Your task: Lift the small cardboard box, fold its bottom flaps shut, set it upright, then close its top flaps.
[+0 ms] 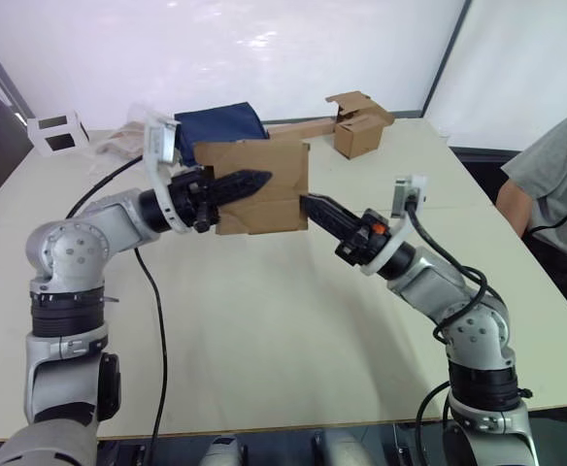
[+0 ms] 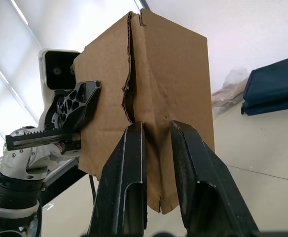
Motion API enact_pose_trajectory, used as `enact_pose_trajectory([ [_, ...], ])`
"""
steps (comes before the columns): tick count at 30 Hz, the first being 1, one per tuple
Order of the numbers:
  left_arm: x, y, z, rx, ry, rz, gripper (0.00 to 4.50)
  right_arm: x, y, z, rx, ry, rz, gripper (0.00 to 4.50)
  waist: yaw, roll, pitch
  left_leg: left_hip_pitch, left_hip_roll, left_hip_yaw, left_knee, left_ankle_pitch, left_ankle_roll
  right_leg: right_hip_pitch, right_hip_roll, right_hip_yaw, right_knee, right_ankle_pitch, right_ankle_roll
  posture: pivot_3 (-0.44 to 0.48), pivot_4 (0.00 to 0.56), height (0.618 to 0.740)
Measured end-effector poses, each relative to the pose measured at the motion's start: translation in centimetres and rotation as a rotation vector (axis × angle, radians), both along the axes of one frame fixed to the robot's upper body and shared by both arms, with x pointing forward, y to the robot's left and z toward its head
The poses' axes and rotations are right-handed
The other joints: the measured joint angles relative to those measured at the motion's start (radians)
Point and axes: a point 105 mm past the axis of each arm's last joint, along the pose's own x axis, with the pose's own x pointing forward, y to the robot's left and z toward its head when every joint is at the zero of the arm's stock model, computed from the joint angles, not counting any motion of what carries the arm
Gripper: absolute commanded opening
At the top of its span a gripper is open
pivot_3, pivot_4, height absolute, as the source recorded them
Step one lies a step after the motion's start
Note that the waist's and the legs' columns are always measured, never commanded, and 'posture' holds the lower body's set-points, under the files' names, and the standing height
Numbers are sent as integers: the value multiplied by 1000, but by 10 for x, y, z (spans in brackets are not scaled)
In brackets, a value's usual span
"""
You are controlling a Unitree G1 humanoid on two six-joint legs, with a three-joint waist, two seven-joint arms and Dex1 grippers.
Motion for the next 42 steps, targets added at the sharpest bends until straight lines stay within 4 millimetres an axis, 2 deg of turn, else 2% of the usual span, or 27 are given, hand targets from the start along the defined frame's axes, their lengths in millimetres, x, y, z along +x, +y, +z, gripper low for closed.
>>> enact_pose_trajectory([
  [5, -1, 1, -1, 3, -15, -1, 0, -1, 2, 1, 4, 4, 13, 786, 1, 0, 0, 0, 0, 0, 0, 0, 0, 0, 0, 0, 0, 0, 0, 0, 150, 740],
  [11, -3, 0, -1, 0, -33, -13, 0, -17, 4, 20, 100, 7, 127, 786, 1, 0, 0, 0, 0, 0, 0, 0, 0, 0, 0, 0, 0, 0, 0, 0, 150, 740],
  [15, -3, 0, -1, -5, -33, -14, 0, -22, 3, 20, 104, 34, 161, 786, 1, 0, 0, 0, 0, 0, 0, 0, 0, 0, 0, 0, 0, 0, 0, 0, 150, 740],
  [16, -2, 0, -2, -2, -30, -7, 0, -25, 6, 20, 97, 33, 182, 786, 0, 0, 0, 0, 0, 0, 0, 0, 0, 0, 0, 0, 0, 0, 0, 0, 150, 740],
  [17, 0, -1, -3, -5, -20, -5, 0, -38, 21, 19, 68, 26, 260, 786, -1, 0, 0, 0, 0, 0, 0, 0, 0, 0, 0, 0, 0, 0, 0, 0, 150, 740],
  [18, 0, -3, -4, -7, -16, -9, 0, -42, 26, 18, 55, 22, 287, 786, 0, 0, 0, 0, 0, 0, 0, 0, 0, 0, 0, 0, 0, 0, 0, 0, 150, 740],
  [22, 1, -3, -3, -8, -14, 0, 0, -34, 21, 15, 46, 32, 241, 786, 3, 0, 0, 0, 0, 0, 0, 0, 0, 0, 0, 0, -1, 0, 0, 0, 150, 740],
  [26, 1, -2, -3, -9, -14, 3, 0, -22, -1, 20, 74, 23, 152, 786, 4, 0, 0, 0, 0, 0, 0, 0, 0, 0, 0, 0, -1, 0, 0, 0, 150, 740],
  [29, 1, -2, -3, -10, -13, 3, 0, -13, -19, 21, 111, 37, 77, 24, 2, 0, 0, 0, 0, 0, 0, 0, 0, 0, 0, 0, -1, 0, 0, 0, 150, 740],
  [33, 1, -2, -3, -11, -12, 3, 0, -4, -37, 14, 148, 75, 11, 24, 2, 0, 0, 0, 0, 0, 0, 0, 0, 0, 0, 0, -1, 0, 0, 0, 150, 740],
  [37, 1, -2, -3, -11, -12, 3, 0, 0, -34, 7, 123, 92, -5, 24, -1, 0, 0, 0, 0, 0, 0, 0, 0, 0, 1, 0, -1, 0, 0, 0, 150, 740],
  [42, 1, -2, -2, -13, -14, 4, 0, -4, -2, -2, 50, 106, 87, 24, -1, 0, 0, 0, 0, 0, 0, 0, 0, 0, 0, 0, -1, 0, 0, 0, 150, 740],
])
